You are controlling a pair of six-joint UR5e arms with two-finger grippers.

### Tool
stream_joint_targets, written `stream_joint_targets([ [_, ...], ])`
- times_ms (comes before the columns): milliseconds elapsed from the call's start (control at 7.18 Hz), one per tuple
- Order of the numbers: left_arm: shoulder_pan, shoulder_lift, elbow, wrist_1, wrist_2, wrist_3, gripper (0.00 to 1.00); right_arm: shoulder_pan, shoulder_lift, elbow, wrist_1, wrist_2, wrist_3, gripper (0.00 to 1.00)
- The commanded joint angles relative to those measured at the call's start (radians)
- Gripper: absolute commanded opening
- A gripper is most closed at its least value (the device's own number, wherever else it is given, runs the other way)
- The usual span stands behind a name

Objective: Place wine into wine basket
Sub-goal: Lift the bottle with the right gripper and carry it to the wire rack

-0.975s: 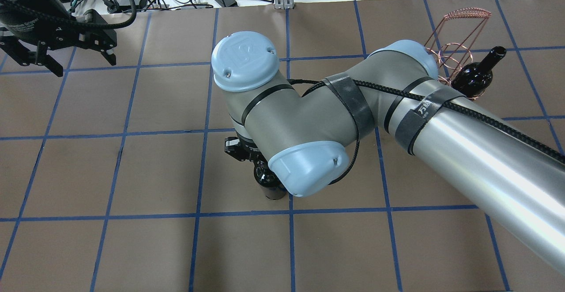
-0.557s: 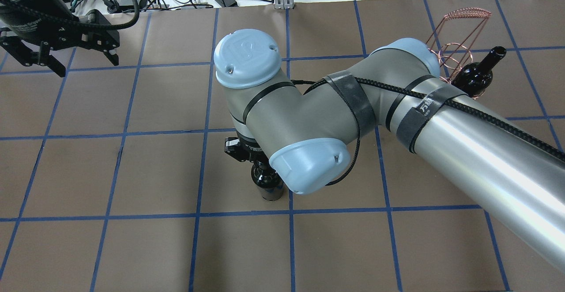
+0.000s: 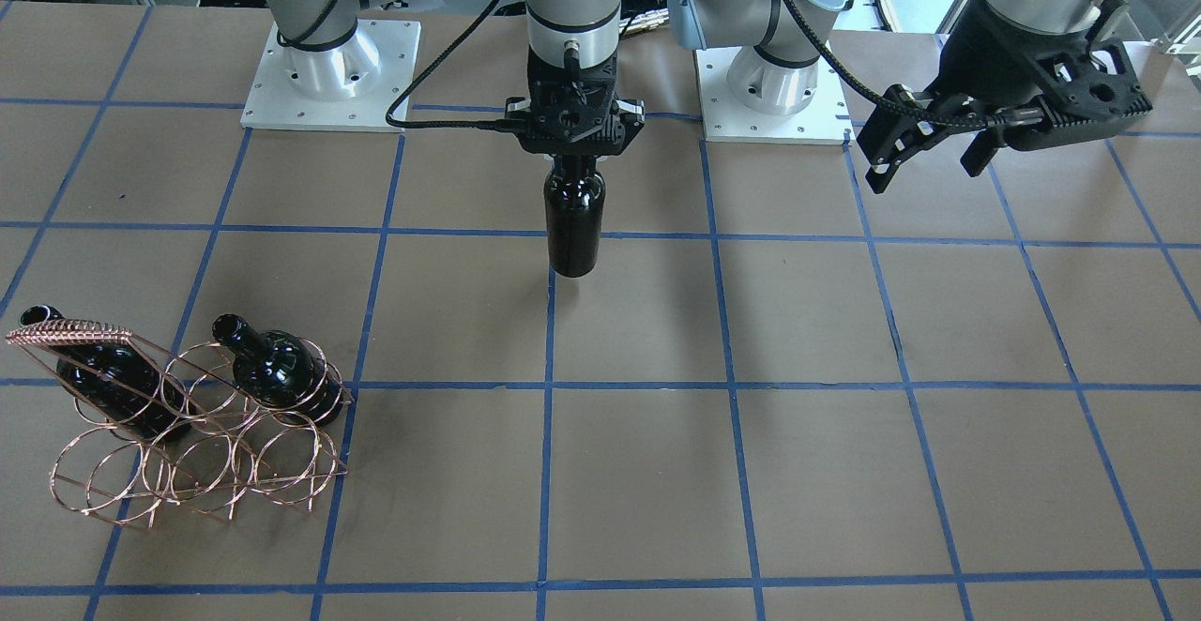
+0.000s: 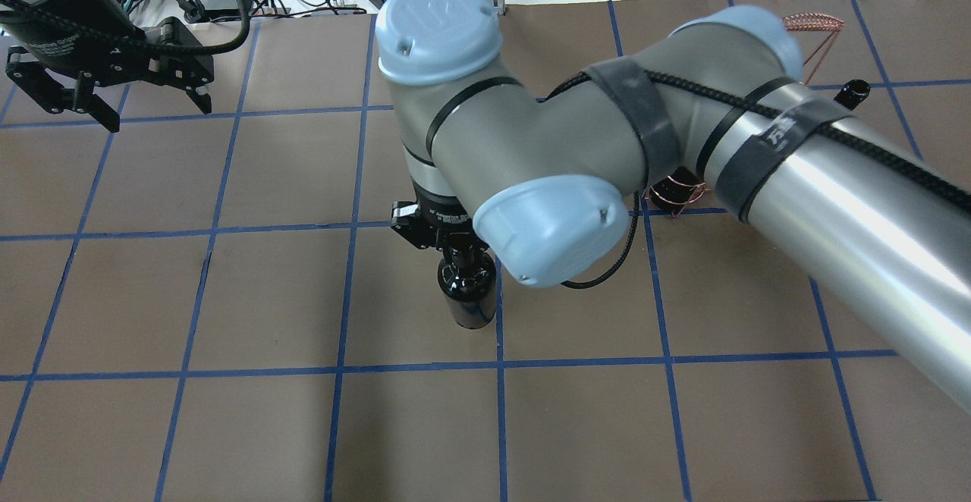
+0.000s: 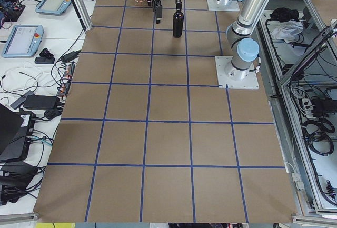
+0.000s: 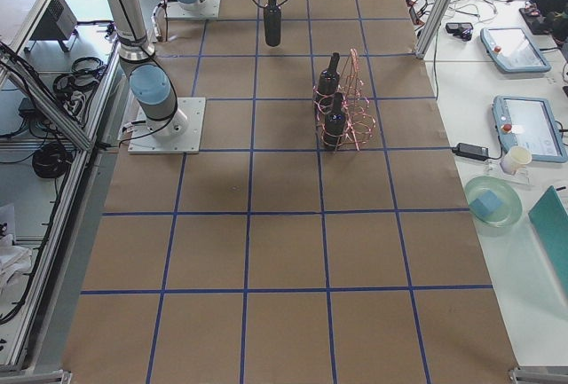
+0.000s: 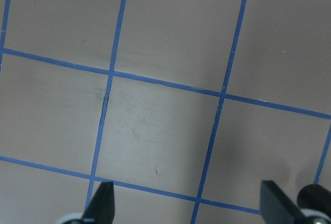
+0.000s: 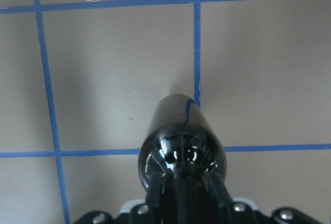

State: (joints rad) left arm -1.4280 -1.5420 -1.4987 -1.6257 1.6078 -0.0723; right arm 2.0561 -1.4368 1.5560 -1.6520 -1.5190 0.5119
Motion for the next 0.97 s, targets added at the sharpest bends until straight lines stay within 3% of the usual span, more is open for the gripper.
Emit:
stream_joint_targets([
  [0, -0.025, -0.004, -0.005, 0.009, -0.005, -0.058, 1.0, -0.161, -0.113, -0.057, 0.173, -0.084, -0.177, 0.0],
  [278, -0.103, -0.004, -0.005, 0.03, 0.003, -0.112, 1.0, -0.41, -0.184, -0.066, 0.236, -0.104, -0.493, 0.0],
  [557, -0.126, 0.009, -0.006, 0.024, -0.003, -0.158, 1.0, -0.627, -0.18, -0.102, 0.245, -0.107, -0.77, 0.0],
  [835, -0.132, 0.016, -0.021, 0.021, -0.005, -0.156, 1.0, -0.665, -0.124, -0.134, 0.233, -0.136, -0.872, 0.0],
])
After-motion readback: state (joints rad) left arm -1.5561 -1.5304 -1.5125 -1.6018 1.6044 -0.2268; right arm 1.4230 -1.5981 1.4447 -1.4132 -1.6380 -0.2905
